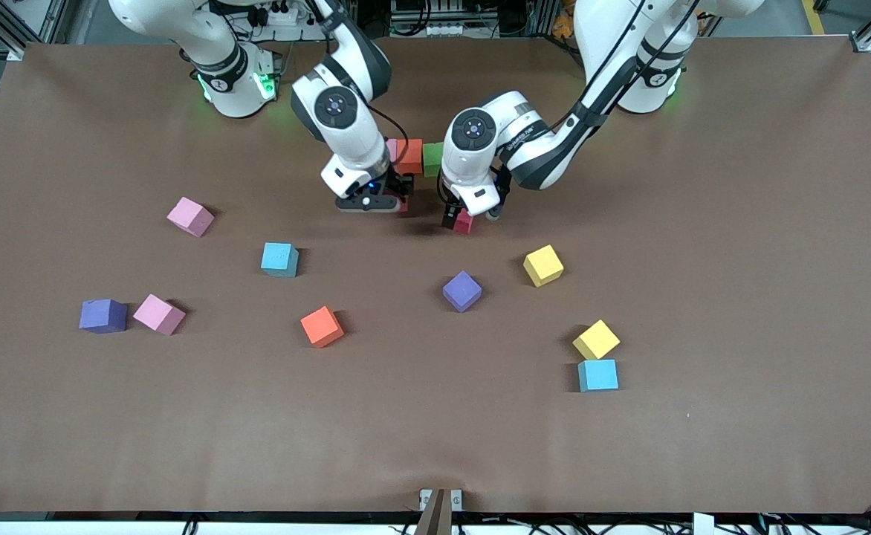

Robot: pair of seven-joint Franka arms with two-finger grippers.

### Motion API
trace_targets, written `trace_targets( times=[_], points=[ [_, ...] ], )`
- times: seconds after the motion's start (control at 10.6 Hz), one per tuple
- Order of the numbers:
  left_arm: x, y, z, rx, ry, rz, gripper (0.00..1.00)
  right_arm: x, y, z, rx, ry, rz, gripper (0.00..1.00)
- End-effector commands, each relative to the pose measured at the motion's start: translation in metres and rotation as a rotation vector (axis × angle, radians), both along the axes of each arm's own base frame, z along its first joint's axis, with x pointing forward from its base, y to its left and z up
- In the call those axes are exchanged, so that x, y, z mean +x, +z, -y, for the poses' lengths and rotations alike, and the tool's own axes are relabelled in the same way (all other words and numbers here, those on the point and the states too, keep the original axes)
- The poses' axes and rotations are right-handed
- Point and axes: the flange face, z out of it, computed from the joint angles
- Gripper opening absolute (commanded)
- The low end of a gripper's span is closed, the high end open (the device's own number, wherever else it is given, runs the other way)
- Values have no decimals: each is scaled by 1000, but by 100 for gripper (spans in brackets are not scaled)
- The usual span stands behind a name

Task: Form number 2 with 11 blocks
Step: 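Carry the magenta cube with the right gripper while the left gripper lifts red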

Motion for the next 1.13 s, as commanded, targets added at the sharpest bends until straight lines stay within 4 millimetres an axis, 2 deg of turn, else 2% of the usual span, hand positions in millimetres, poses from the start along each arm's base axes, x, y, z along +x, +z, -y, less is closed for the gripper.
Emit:
trace_targets(
  times=[0.0,0.19,0.47,0.66,0.94,1.04],
  points=[
    [4,1,-1,-1,49,27,100,-23,-10,-12,13,49,14,33],
    [-2,-7,-3,6,71,60,100,-27,-22,-31,41,65,59,33],
    [-10,-22,-4,22,69,69,100,-16,-27,-53,54,75,69,33],
    [-11,-25,-4,26,69,64,100,-18,-33,-68,54,45,64,33],
    [-8,-26,-6,26,71,65,100,-22,-33,-67,49,16,56,33],
    [-7,-30,-9,31,76,59,66,-26,-35,-70,49,-18,52,33]
  ],
)
